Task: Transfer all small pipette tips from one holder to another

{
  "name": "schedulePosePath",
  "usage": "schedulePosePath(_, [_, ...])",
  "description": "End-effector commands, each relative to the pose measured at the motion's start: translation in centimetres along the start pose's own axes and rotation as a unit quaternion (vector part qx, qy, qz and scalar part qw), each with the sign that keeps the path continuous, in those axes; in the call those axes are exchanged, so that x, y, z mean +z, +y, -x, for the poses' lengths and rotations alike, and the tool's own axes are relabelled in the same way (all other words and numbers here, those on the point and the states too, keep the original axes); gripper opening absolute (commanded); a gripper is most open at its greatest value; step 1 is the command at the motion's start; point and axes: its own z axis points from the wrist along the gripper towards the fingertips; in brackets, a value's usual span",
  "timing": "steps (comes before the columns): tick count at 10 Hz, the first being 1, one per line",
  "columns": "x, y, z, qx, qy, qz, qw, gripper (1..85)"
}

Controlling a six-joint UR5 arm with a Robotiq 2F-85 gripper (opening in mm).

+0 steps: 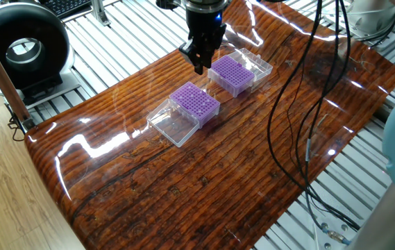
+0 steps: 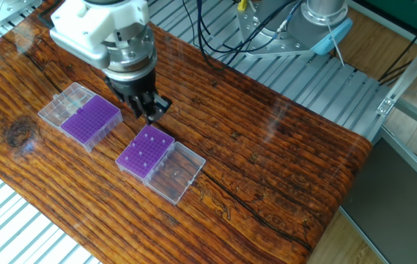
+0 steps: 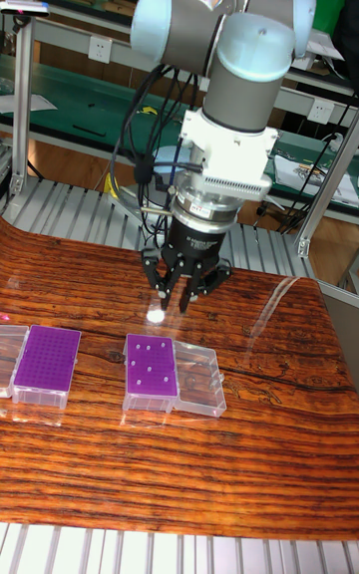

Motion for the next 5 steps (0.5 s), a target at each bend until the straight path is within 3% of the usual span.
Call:
schedulePosePath(1, [1.0, 1.5, 1.4, 0.021, -0.021, 0.027, 0.9992, 30.7])
schedulePosePath(3, [2.0, 1.9, 2.3, 0.020, -0.039, 0.036, 0.9984, 29.7])
schedulePosePath(5, [2.3, 1.9, 2.5, 0.021, -0.042, 0.037, 0.9982, 28.7])
